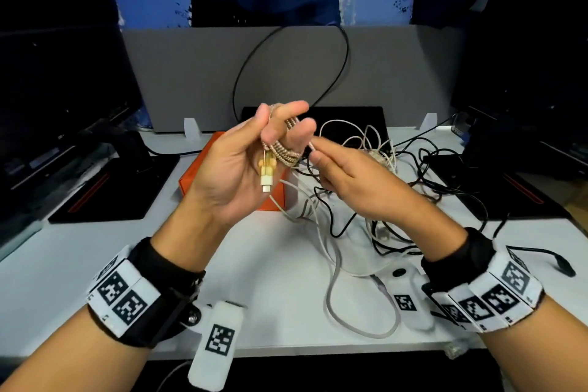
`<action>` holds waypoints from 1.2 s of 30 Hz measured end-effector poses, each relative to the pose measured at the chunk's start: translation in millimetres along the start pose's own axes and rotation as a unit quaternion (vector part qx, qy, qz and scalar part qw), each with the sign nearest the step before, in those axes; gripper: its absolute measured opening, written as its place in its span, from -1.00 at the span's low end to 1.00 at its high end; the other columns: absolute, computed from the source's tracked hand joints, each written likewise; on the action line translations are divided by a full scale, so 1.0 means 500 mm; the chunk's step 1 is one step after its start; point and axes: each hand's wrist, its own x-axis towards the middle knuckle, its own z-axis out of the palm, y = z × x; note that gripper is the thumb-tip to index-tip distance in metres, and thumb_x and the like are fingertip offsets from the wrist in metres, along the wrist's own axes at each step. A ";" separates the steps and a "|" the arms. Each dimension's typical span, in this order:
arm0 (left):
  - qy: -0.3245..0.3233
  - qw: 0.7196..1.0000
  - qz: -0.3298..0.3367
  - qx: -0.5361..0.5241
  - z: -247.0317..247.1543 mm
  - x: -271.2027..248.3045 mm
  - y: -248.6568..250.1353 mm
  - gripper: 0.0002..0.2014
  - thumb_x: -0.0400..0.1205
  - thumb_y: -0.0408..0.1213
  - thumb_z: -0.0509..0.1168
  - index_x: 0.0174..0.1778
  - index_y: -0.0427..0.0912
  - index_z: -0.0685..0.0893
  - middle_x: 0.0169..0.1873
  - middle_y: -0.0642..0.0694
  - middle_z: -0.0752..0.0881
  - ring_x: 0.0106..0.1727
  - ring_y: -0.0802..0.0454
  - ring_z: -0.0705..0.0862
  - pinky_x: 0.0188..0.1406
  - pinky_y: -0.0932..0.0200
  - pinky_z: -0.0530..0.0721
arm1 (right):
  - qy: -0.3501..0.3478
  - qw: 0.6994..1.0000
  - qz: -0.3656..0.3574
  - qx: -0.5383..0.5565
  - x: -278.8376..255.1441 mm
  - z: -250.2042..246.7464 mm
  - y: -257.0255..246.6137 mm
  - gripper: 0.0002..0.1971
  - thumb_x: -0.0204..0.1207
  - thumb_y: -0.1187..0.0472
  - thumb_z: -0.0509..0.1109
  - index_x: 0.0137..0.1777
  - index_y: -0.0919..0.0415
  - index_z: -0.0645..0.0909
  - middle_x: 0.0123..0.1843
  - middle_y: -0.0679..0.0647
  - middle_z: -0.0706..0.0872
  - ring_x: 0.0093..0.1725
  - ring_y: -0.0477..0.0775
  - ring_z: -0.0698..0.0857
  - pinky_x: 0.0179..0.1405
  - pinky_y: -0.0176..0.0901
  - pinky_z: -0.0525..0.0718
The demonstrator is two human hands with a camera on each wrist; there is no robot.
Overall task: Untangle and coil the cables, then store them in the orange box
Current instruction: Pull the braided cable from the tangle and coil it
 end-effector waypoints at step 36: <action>-0.116 0.982 -0.134 0.059 0.018 -0.020 -0.031 -0.69 0.80 -0.17 0.09 -0.22 -0.15 0.57 -0.66 0.11 0.31 -0.71 0.18 0.34 -0.29 0.20 0.62 | 0.079 0.989 -0.007 0.124 -0.017 -0.023 -0.037 -0.52 0.83 -0.14 0.07 0.03 0.18 0.69 -0.19 0.01 0.74 -0.29 -0.06 0.74 -0.37 -0.28 0.59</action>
